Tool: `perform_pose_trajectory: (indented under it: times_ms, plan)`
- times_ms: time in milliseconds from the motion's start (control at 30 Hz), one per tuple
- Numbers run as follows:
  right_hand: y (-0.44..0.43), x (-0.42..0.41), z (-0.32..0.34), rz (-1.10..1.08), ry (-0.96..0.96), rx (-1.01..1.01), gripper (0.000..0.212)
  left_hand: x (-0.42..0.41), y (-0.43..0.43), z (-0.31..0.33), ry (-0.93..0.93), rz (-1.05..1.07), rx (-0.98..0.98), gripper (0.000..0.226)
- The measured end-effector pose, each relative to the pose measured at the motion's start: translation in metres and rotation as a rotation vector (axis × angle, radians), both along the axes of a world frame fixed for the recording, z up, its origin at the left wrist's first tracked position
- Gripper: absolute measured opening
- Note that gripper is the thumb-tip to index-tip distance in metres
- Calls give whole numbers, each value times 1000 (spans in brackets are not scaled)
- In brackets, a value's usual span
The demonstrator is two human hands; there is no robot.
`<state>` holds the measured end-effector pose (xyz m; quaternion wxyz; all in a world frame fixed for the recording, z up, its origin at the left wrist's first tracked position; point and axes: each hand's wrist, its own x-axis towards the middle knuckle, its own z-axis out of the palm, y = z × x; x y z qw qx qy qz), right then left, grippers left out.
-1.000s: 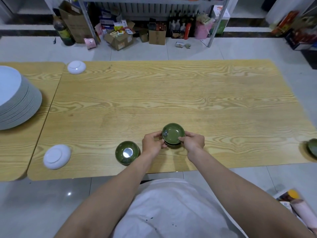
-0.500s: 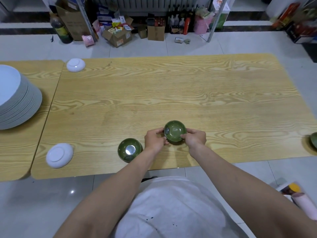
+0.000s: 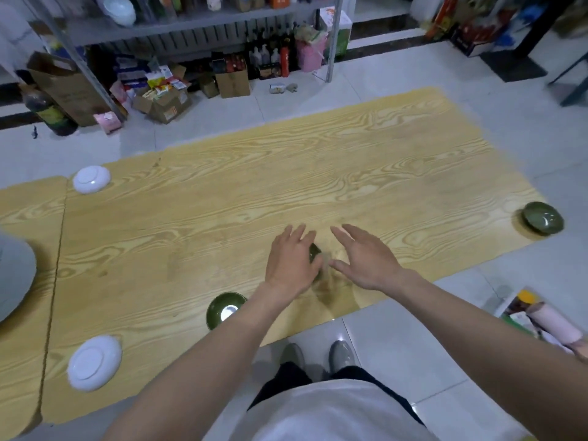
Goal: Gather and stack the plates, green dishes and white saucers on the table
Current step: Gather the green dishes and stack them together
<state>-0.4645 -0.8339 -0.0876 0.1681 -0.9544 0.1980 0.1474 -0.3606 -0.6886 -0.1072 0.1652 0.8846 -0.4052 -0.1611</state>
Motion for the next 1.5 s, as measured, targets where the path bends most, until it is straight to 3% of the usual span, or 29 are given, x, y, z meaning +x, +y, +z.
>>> perform_pose_trajectory:
  times_ms: [167, 333, 867, 1500]
  plan:
    - [-32, -30, 34, -71, 69, -154, 78, -12, -48, 25, -137, -180, 100, 65]
    - [-77, -81, 56, -231, 47, -215, 78, -48, -106, 50, -213, -289, 83, 67]
    - [-233, -250, 71, -388, -95, -240, 77, -208, -279, 70, -249, -363, 33, 64]
    - [-359, -271, 19, -529, -165, -106, 60, -213, -432, 27, -261, -522, 98, 63]
